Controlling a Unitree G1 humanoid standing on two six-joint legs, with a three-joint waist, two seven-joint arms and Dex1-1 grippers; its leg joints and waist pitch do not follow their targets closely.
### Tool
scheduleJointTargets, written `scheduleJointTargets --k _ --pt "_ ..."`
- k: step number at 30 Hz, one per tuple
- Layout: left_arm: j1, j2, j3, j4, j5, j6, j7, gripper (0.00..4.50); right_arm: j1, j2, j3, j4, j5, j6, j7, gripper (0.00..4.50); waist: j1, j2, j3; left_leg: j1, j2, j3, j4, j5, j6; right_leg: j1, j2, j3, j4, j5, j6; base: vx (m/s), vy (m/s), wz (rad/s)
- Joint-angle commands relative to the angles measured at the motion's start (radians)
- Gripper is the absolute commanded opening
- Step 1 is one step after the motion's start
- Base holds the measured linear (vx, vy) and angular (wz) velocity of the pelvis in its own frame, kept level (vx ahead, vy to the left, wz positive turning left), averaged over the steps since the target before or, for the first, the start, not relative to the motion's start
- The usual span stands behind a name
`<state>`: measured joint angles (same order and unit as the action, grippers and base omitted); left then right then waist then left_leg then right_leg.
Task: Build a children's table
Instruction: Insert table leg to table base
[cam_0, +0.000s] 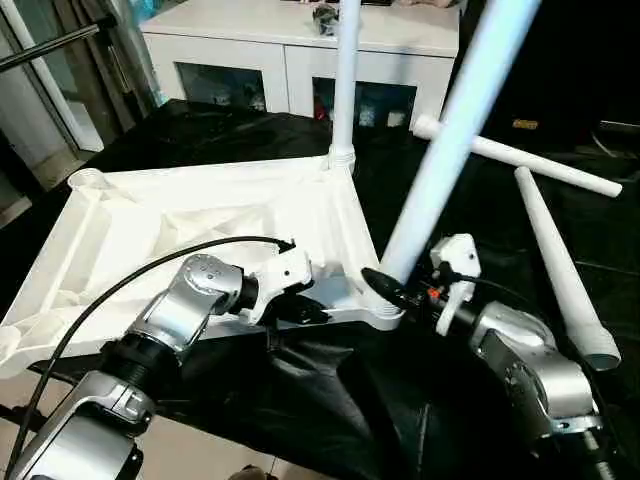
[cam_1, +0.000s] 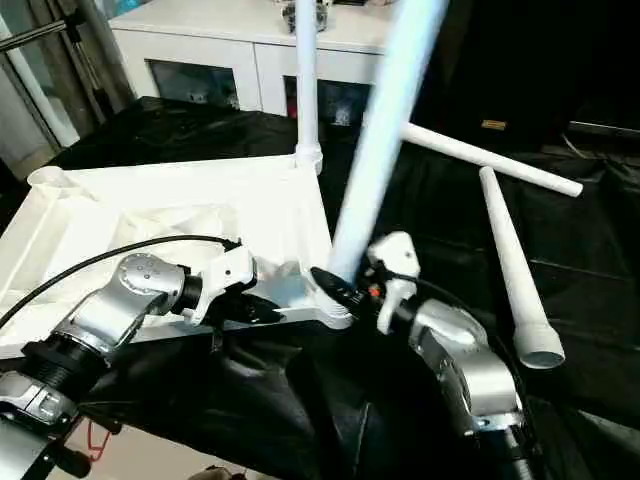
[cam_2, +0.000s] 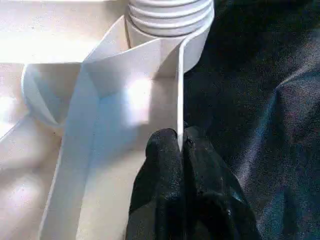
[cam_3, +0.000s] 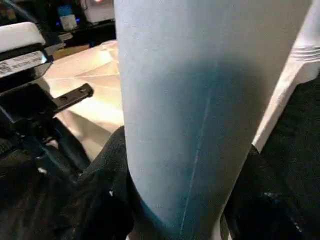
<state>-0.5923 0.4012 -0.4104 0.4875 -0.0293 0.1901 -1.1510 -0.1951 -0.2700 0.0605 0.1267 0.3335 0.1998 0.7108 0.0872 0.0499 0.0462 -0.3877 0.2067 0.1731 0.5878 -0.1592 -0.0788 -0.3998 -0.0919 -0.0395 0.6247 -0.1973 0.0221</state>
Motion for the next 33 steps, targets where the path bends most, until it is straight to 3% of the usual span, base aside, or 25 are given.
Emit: scheduleJointTargets --k 1,5,10,14,19,25,28,29,33 --pt "0.003 0.002 0.016 -0.006 0.006 0.003 0.014 0.00 0.020 0.005 -0.011 0.053 -0.010 -0.033 0.008 1.92 -0.001 -0.007 -0.065 0.015 0.009 0.001 -0.070 -0.275 0.002 0.041 -0.035 0.027 -0.084 -0.201 -0.205 0.000 0.000 0.00" --pt "0.002 0.000 0.016 -0.005 0.008 -0.001 0.015 0.00 0.033 0.032 -0.052 0.104 0.001 -0.111 -0.003 1.92 -0.003 -0.002 -0.063 0.016 0.009 0.000 -0.072 -0.291 0.007 0.040 -0.034 0.025 -0.086 -0.202 -0.214 0.000 0.000 0.00" --pt "0.000 -0.003 0.015 0.003 0.015 -0.009 0.019 0.00 0.034 0.040 -0.062 0.175 0.005 -0.173 0.020 1.92 -0.004 -0.001 -0.063 0.018 0.010 -0.001 -0.074 -0.315 0.006 0.039 -0.034 0.024 -0.088 -0.220 -0.216 0.000 0.000 0.00" --pt "-0.003 -0.007 0.015 0.007 0.019 -0.013 0.024 0.00 0.041 0.029 -0.053 0.211 -0.014 -0.218 0.036 1.92 -0.004 -0.002 -0.061 0.018 0.010 -0.001 -0.075 -0.325 0.006 0.039 -0.034 0.025 -0.090 -0.239 -0.213 0.000 0.000 0.00" --pt "-0.003 -0.007 0.014 0.006 0.022 -0.016 0.025 0.00 0.037 -0.016 0.000 0.224 -0.100 -0.253 0.035 1.92 -0.003 -0.003 -0.062 0.016 0.010 -0.001 -0.074 -0.307 0.008 0.041 -0.034 0.025 -0.090 -0.226 -0.210 0.000 0.000 0.00" --pt "-0.005 -0.008 0.012 0.007 0.025 -0.018 0.022 0.00 -0.009 -0.042 0.037 0.243 -0.150 -0.225 0.028 1.92 -0.006 -0.004 -0.059 0.017 0.009 -0.001 -0.076 -0.331 0.009 0.039 -0.033 0.025 -0.093 -0.267 -0.203 0.000 0.000 0.00" --pt "-0.004 -0.009 0.012 0.006 0.024 -0.019 0.018 0.00 -0.032 -0.045 0.057 0.254 -0.140 -0.179 0.066 1.92 -0.008 -0.004 -0.058 0.019 0.009 -0.002 -0.078 -0.347 0.007 0.037 -0.033 0.024 -0.096 -0.298 -0.196 0.000 0.000 0.00" --pt "-0.004 -0.010 0.012 0.005 0.023 -0.018 0.016 0.00 -0.042 -0.047 0.066 0.268 -0.139 -0.169 0.084 1.92 -0.009 -0.009 -0.057 0.018 0.010 -0.002 -0.078 -0.352 0.007 0.037 -0.033 0.025 -0.097 -0.303 -0.195 0.000 0.000 0.00" --pt "0.005 -0.007 0.007 -0.010 0.014 -0.029 -0.012 0.00 -0.083 -0.045 0.082 0.320 -0.116 -0.129 0.136 1.92 -0.013 -0.004 -0.058 0.019 0.010 -0.003 -0.079 -0.360 0.004 0.036 -0.034 0.024 -0.097 -0.304 -0.199 0.000 0.000 0.00"
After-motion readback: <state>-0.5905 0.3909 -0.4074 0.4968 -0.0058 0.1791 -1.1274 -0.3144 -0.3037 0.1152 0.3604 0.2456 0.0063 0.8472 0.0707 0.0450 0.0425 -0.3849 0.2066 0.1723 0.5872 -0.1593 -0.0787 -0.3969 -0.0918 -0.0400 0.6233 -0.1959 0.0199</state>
